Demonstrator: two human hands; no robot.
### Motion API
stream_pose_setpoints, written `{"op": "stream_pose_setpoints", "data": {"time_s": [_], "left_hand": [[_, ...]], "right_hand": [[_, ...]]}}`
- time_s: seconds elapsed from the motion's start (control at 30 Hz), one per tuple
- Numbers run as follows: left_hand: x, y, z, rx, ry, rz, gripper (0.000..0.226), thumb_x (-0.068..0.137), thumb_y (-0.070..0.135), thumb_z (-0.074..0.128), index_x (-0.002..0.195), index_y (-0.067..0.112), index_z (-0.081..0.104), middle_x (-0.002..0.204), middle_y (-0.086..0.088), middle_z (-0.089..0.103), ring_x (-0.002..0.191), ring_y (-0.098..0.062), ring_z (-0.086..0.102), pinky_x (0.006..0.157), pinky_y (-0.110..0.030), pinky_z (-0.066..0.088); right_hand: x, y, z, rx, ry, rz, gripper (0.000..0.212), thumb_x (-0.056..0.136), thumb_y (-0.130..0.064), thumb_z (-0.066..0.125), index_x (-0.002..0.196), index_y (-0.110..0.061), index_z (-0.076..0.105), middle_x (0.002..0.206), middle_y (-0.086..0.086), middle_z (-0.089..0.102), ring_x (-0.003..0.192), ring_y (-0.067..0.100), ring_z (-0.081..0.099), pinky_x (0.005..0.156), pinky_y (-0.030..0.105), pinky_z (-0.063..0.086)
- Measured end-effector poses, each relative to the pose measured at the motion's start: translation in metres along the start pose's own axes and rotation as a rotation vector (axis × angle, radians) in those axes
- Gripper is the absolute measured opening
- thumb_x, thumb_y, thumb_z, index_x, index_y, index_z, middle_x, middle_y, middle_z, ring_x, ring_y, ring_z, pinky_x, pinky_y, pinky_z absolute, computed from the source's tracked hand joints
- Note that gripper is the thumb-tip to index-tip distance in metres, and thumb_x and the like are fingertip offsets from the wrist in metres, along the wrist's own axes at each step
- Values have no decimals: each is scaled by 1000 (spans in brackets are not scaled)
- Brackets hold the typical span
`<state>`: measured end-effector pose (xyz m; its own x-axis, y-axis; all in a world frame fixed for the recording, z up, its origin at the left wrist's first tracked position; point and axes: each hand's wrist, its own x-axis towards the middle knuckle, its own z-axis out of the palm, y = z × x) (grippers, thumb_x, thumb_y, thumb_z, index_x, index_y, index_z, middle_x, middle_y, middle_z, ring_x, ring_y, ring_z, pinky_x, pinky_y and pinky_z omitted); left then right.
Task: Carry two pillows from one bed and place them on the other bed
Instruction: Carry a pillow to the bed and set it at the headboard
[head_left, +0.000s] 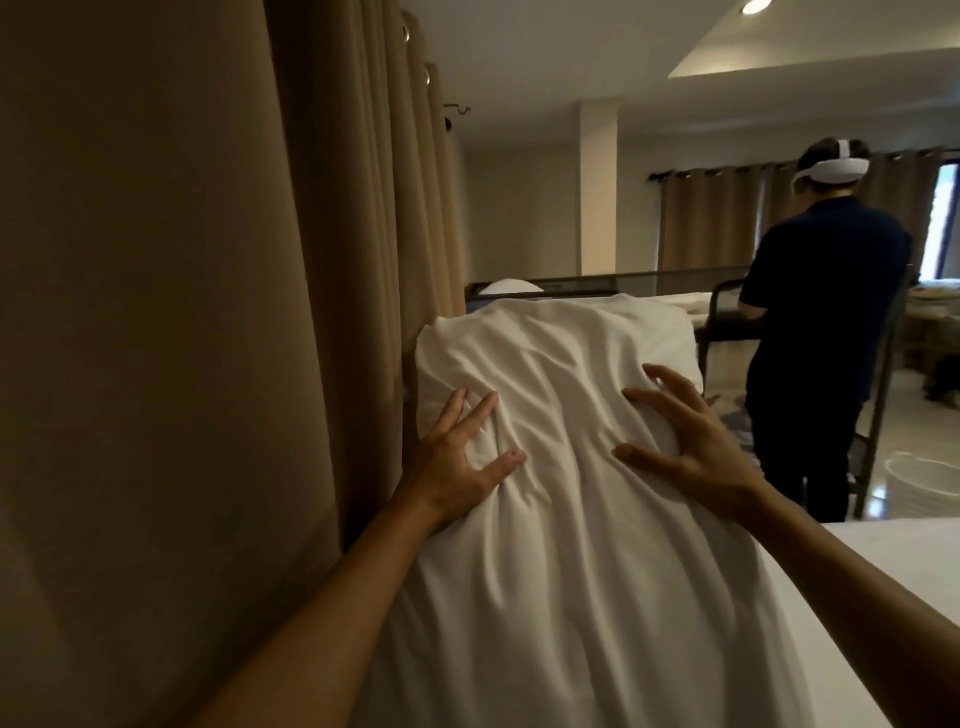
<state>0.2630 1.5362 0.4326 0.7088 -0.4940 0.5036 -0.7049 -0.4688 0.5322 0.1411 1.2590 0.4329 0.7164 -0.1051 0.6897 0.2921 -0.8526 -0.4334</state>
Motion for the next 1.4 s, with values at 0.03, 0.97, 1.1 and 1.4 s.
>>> {"op": "stream_pose_setpoints", "data": {"time_s": [0.03,0.97,1.1,1.4], "left_hand": [[12,-9,8,11,-2,-14,79,80,63,65,149,48,29,165,6,10,149,-12,17,118,-31,23],[75,-284,319,5,-189,-247,88,70,69,63,148,36,40,162,0,21,146,-17,28,117,-34,29],[62,-318,356,0,-243,-290,85,72,69,61,148,39,39,162,2,20,147,-18,23,117,-38,27],[46,-383,415,33,-330,-330,80,78,68,61,149,45,31,163,9,15,149,-18,18,118,-40,27]], "right_hand": [[11,17,10,20,-5,-4,66,73,-68,69,131,-39,56,157,-13,23,139,6,23,112,37,26],[-32,336,286,169,-235,314,69,71,-68,70,130,-36,59,155,-23,24,135,-5,27,107,26,28],[-61,365,317,192,-276,374,70,70,-69,70,132,-39,57,154,-27,22,134,-7,25,106,26,28],[-99,418,385,194,-323,459,68,70,-67,72,129,-39,58,154,-23,25,134,-3,28,106,27,31]]}}
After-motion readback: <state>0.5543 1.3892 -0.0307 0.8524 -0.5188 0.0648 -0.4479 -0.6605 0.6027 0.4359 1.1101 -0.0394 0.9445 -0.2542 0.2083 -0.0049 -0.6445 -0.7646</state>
